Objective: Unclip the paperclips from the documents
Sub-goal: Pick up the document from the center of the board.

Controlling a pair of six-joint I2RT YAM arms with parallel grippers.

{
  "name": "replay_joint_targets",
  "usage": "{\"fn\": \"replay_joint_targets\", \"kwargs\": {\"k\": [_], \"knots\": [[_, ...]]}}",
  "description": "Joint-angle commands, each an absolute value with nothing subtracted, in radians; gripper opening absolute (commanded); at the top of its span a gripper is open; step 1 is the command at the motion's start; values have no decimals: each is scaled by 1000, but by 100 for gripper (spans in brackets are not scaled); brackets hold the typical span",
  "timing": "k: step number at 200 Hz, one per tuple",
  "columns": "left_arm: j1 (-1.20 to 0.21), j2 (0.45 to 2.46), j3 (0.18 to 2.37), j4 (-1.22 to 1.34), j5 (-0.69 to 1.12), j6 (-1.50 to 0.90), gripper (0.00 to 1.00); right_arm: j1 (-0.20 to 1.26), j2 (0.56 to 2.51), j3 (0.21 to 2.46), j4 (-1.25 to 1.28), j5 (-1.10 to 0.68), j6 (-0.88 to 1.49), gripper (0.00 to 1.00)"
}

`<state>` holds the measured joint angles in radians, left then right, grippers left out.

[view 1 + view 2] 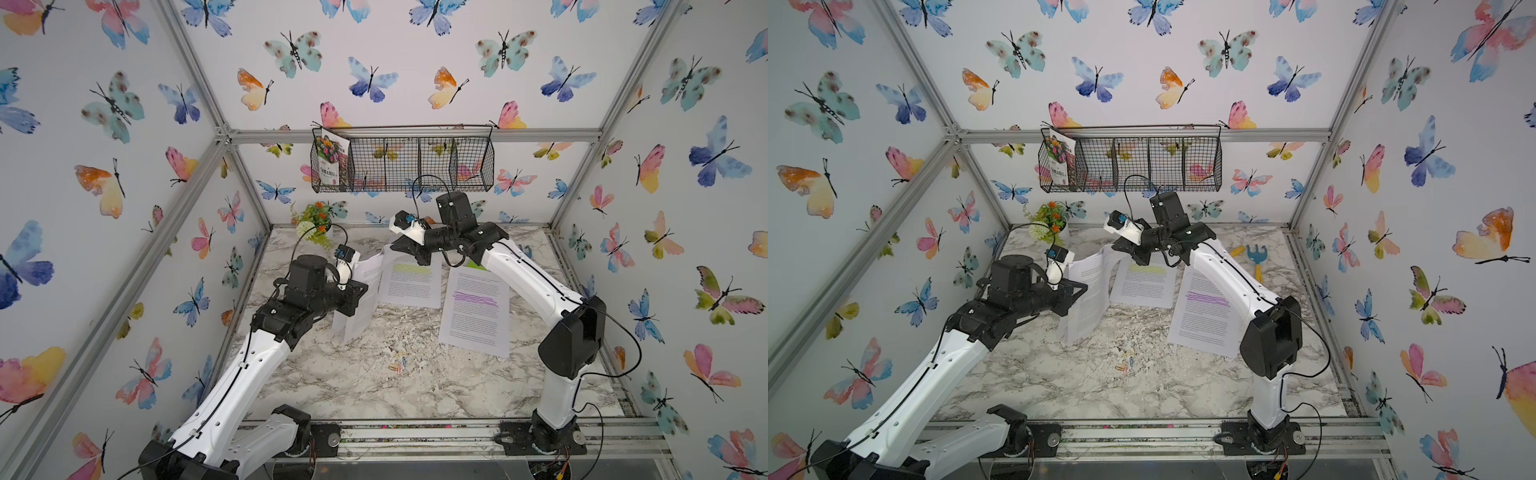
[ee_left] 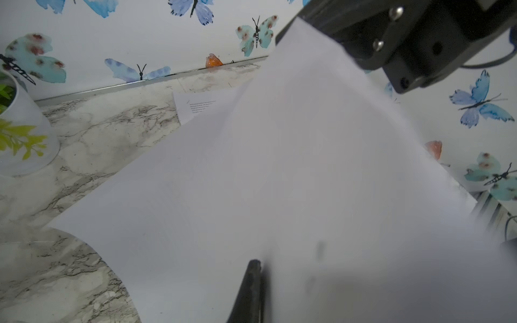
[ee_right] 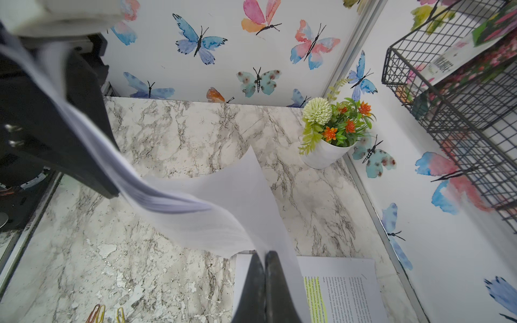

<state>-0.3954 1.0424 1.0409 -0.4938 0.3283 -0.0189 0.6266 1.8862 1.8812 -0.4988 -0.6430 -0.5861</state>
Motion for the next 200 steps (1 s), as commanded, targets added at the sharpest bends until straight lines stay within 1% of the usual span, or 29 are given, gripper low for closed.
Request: {"fn": "replay_joint_targets", "kwargs": {"k": [1, 11, 46, 49, 53, 57, 62, 67, 70, 75, 76, 77, 81, 86, 95, 109, 145, 182, 200], "knots": [[-393, 1043, 1084, -522, 320, 6, 3, 617, 1894, 1894, -510, -670, -562, 2], [-393, 1037, 1085, -522, 310, 11, 0, 617, 1894, 1892, -504, -672, -560, 2], [-394, 1023, 1101, -507, 316, 23, 0, 613, 1894, 1889, -491, -655, -541, 2], [-393, 1024, 1105, -510, 316, 24, 0, 612, 1892, 1887, -487, -646, -538, 4], [-393, 1025, 1112, -513, 317, 29, 0, 611, 1892, 1886, -483, -632, -530, 9], [-394, 1026, 1118, -516, 319, 34, 0, 607, 1889, 1883, -478, -619, -522, 19], [-393, 1027, 1126, -522, 319, 41, 0, 602, 1885, 1879, -473, -608, -516, 37], [-394, 1028, 1134, -527, 318, 51, 0, 594, 1880, 1873, -470, -601, -515, 52], [-394, 1029, 1140, -531, 314, 57, 0, 588, 1877, 1867, -469, -598, -515, 60], [-394, 1029, 1149, -536, 307, 68, 0, 580, 1869, 1856, -463, -591, -517, 70], [-393, 1029, 1150, -537, 306, 70, 0, 577, 1867, 1853, -462, -591, -518, 74], [-393, 1029, 1152, -539, 306, 75, 0, 575, 1865, 1851, -461, -588, -519, 74], [-393, 1029, 1159, -545, 297, 85, 0, 567, 1853, 1840, -457, -586, -522, 80], [-394, 1030, 1169, -555, 299, 114, 0, 557, 1840, 1825, -449, -582, -528, 85], [-394, 1028, 1187, -569, 291, 158, 0, 538, 1814, 1795, -434, -582, -539, 91], [-394, 1025, 1211, -588, 264, 206, 0, 505, 1770, 1735, -391, -605, -545, 94], [-396, 1009, 1244, -613, 229, 348, 0, 471, 1662, 1565, -239, -750, -517, 97], [-395, 936, 1190, -441, 251, 399, 0, 471, 1637, 1438, -3, -964, -345, 98], [-393, 926, 1184, -384, 280, 402, 0, 472, 1645, 1409, 109, -1028, -272, 98]]}}
